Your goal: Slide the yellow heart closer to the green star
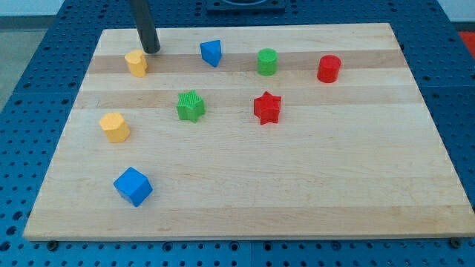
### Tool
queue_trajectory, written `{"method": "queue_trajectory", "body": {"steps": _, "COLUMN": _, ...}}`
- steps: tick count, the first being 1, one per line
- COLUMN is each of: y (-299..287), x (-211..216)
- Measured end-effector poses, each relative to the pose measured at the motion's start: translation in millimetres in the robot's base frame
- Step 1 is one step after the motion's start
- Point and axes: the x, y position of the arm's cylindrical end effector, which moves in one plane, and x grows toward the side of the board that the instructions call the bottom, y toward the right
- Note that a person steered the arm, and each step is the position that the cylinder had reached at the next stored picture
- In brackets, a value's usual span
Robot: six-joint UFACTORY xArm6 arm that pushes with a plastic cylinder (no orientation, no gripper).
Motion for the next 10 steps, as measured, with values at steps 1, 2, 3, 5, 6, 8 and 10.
{"method": "queue_trajectory", "body": {"steps": 1, "y": -32.5, "x": 30.3}}
{"method": "queue_trajectory", "body": {"steps": 2, "y": -15.5, "x": 33.9}}
{"method": "queue_trajectory", "body": {"steps": 3, "y": -3.7, "x": 34.4}}
{"method": "queue_trajectory", "body": {"steps": 5, "y": 8.8, "x": 34.9}}
{"method": "queue_trajectory", "body": {"steps": 6, "y": 54.9, "x": 48.7}}
{"method": "queue_trajectory", "body": {"steps": 8, "y": 109.1, "x": 44.0}}
{"method": "queue_trajectory", "body": {"steps": 10, "y": 55.7, "x": 28.7}}
